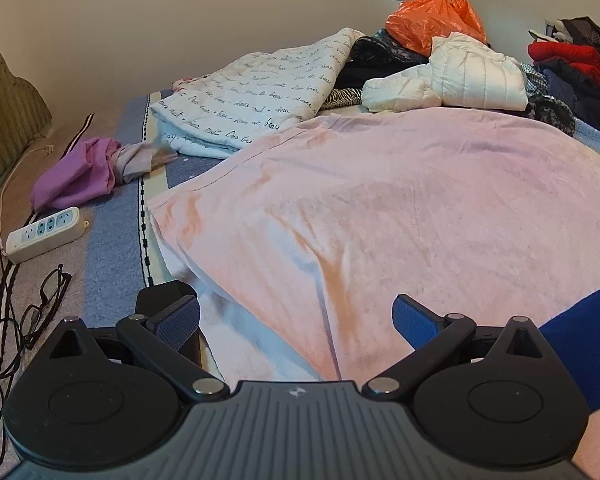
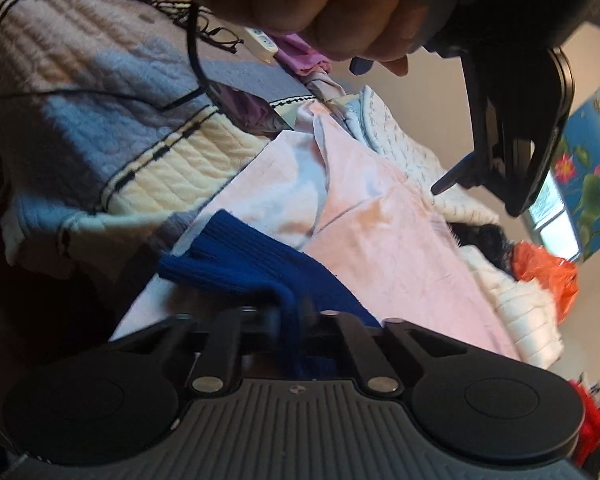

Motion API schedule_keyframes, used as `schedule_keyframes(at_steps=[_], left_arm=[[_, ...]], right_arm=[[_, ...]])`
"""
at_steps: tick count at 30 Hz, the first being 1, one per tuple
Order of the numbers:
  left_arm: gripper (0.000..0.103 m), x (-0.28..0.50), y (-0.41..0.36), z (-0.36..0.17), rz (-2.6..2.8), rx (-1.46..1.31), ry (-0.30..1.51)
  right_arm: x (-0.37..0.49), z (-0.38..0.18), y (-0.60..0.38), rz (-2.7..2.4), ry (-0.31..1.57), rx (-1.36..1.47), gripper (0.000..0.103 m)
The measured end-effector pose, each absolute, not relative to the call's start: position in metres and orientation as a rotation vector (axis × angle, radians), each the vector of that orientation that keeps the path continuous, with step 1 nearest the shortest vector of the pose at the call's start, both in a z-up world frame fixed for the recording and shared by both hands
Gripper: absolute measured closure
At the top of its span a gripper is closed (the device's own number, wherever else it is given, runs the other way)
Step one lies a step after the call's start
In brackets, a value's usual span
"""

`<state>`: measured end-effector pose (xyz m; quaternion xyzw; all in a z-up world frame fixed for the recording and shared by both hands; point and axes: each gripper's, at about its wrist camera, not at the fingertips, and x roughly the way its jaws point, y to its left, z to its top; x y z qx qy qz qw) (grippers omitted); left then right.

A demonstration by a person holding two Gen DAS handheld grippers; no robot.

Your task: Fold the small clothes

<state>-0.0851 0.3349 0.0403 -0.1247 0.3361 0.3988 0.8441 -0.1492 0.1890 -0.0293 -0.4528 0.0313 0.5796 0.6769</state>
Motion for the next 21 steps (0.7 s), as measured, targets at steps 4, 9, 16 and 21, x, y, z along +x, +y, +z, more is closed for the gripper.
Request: schedule_keyframes(at_steps=[4, 9, 16, 21], left_arm=[[0.0, -0.08, 0.332, 0.053, 0.812, -0.332, 0.654], [0.0, -0.057, 0.303, 0.061, 0.668, -0.369, 0.598], [0.0, 0.006, 0.214, 0.032, 0.409, -0.161, 0.725], [0.0, 0.039, 0.147, -0.004, 0.273, 0.013, 0.808]], right_arm=[[-0.087, 0.019, 0.168, 1.275, 0.324, -0.587, 0.1], [0.02, 0.055, 0.076, 1.085, 0.562, 0.032, 0.1], [0.082, 0.014, -0.088, 0.734, 0.731, 0.53, 0.096], [0.078, -0.042, -0.134, 0.568, 0.852, 0.596, 0.082]])
